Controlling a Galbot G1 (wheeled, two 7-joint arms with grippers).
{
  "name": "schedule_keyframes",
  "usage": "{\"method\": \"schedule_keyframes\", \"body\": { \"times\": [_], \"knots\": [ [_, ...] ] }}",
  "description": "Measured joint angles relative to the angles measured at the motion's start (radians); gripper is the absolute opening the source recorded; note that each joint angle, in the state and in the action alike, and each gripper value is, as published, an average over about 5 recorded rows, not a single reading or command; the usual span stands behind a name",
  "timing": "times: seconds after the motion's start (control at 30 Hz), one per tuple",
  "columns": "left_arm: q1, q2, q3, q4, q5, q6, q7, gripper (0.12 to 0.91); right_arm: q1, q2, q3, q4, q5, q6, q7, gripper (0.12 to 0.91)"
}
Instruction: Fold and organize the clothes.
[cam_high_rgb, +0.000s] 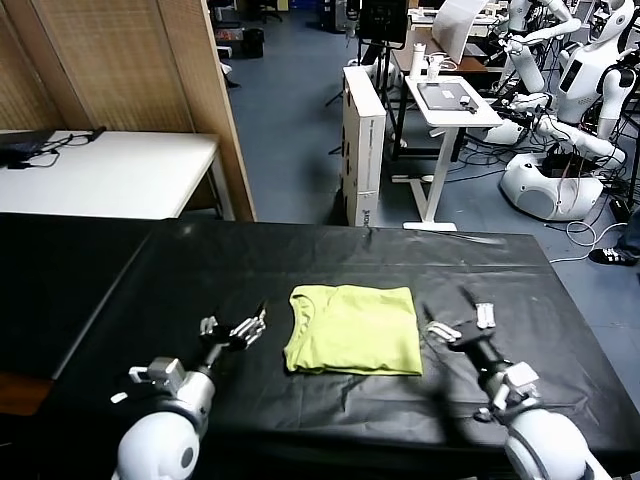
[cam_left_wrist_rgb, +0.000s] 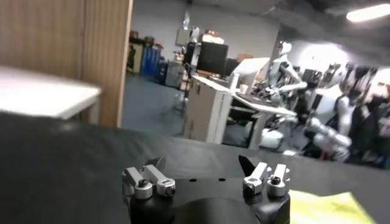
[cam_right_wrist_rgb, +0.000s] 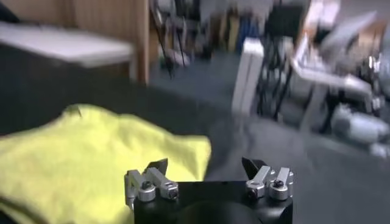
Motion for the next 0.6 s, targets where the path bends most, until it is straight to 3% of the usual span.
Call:
{"method": "schedule_keyframes", "body": {
  "times": [0.17, 0.37, 0.6],
  "knots": [
    [0.075, 0.061, -0.005, -0.034, 0.109, -0.076, -0.010, 0.907, -0.166, 0.045, 0.117, 0.044, -0.020, 0.112, 0.057, 0.907],
    [0.207, 0.145, -0.035, -0.071, 0.171, -0.169, -0.042, 0.907, -0.366, 0.102, 0.215, 0.117, -0.031, 0.174, 0.093, 0.907],
    [0.387, 0.199, -0.080, -0.112, 0.147, -0.156, -0.062, 0.907, -0.541, 0.149, 0.243, 0.206, -0.051, 0.173, 0.122, 0.907]
  ]
}}
